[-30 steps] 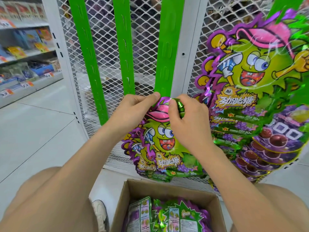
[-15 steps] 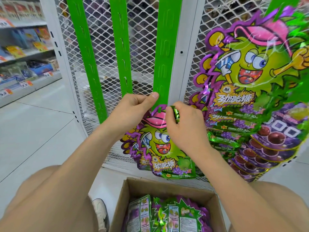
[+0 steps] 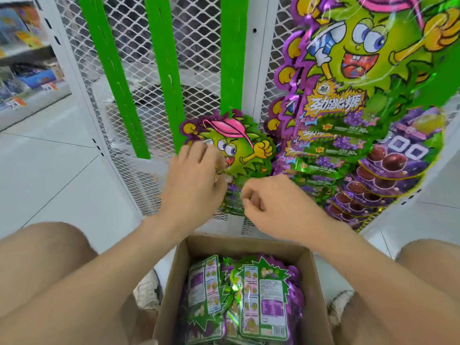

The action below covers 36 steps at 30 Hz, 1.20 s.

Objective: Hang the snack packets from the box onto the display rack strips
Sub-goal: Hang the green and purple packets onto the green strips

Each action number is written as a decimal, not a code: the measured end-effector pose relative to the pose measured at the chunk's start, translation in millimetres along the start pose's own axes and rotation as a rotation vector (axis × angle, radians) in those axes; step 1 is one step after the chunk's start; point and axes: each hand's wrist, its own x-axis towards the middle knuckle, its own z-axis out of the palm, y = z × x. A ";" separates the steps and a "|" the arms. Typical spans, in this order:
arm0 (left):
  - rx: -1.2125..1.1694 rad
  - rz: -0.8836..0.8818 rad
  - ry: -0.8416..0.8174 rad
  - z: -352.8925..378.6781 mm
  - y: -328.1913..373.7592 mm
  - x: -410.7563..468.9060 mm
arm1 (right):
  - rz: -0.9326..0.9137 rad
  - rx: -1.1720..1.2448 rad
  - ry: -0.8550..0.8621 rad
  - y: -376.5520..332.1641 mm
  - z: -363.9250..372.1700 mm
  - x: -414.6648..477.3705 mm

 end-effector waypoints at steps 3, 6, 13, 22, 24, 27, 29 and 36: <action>-0.015 0.049 -0.759 39.4 3.6 -34.7 | 0.018 -0.266 -0.457 14.8 20.7 -22.5; 0.078 0.268 -1.226 85.0 8.2 -75.6 | 0.027 -0.370 -0.664 26.6 35.3 -41.1; -0.174 -0.262 -1.435 186.6 24.0 -157.0 | 0.035 -0.301 -0.716 54.2 41.7 -48.2; -0.348 -0.906 -0.950 236.8 21.4 -166.2 | 0.054 -0.329 -0.680 78.6 52.8 -57.7; -0.517 -0.981 -0.897 228.9 23.7 -152.5 | 0.067 -0.348 -0.671 77.3 51.2 -59.6; -0.729 -1.008 -0.978 202.5 35.3 -127.7 | 0.144 -0.304 -0.685 73.0 48.8 -62.8; -0.804 -0.966 -0.982 181.6 43.0 -111.5 | 0.258 -0.197 -0.671 70.3 51.3 -60.8; -0.973 -0.809 -0.867 110.1 58.4 -79.0 | 0.844 0.798 -0.356 54.2 64.7 -55.7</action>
